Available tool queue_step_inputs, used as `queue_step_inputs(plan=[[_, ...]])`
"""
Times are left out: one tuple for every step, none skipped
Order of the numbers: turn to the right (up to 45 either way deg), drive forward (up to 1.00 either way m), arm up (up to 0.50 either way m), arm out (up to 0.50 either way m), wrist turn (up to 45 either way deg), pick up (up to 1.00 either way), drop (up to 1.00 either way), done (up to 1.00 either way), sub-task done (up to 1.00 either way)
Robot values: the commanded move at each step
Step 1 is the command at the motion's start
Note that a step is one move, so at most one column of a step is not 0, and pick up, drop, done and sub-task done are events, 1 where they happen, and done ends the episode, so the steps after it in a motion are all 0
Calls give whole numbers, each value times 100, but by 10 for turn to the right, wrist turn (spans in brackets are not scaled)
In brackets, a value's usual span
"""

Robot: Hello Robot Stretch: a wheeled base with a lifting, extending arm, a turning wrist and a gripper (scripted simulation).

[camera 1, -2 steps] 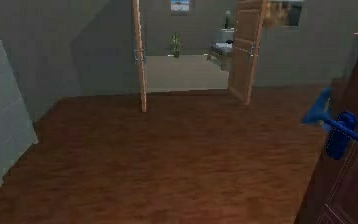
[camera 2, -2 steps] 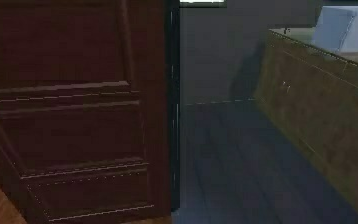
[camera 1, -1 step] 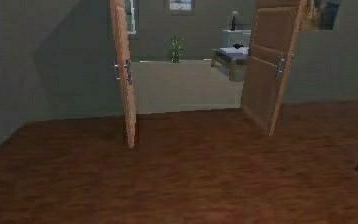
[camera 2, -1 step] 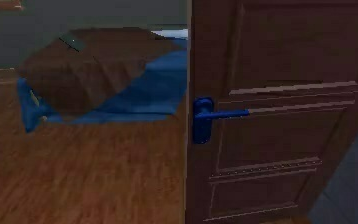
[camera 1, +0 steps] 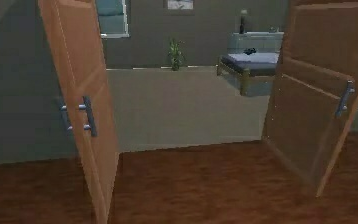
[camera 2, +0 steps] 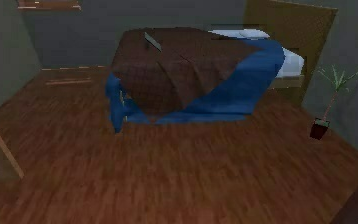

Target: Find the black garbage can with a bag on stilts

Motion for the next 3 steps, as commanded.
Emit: queue_step_inputs(plan=[[30, 0, 0, 0, 0, 0, 0, 0, 0], [0, 80, 0, 0, 0, 0, 0, 0, 0], [-120, 0, 0, 0, 0, 0, 0, 0, 0]])
